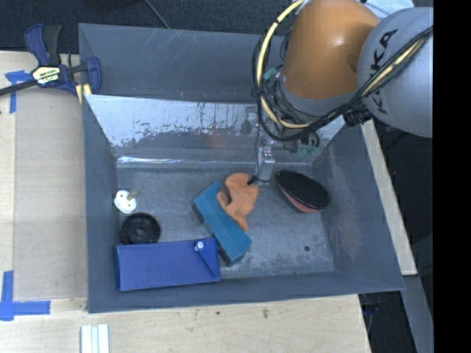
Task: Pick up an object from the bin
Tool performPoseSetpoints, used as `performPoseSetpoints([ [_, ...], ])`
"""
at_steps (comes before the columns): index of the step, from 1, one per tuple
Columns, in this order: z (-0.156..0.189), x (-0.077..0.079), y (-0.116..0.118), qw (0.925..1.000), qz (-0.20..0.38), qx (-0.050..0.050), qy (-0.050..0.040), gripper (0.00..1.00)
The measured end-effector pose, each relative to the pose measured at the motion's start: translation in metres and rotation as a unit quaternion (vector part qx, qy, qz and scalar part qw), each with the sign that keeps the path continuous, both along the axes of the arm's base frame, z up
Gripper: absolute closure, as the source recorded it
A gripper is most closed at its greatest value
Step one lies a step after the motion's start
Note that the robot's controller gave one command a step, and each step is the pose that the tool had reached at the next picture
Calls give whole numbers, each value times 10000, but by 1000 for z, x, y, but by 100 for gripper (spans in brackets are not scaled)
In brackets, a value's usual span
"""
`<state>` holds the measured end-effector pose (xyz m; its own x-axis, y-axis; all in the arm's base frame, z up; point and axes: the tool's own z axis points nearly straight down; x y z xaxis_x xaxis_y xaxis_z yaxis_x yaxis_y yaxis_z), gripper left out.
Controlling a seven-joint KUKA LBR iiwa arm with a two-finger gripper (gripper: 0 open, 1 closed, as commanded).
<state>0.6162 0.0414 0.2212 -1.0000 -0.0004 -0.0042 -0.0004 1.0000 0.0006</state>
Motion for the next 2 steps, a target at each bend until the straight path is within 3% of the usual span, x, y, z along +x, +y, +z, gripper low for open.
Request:
performPoseSetpoints([
  [1,-65,-1,-5,9986,523,-5,-10,0],
  [2,-115,-4,-6,9979,651,-2,25,0],
])
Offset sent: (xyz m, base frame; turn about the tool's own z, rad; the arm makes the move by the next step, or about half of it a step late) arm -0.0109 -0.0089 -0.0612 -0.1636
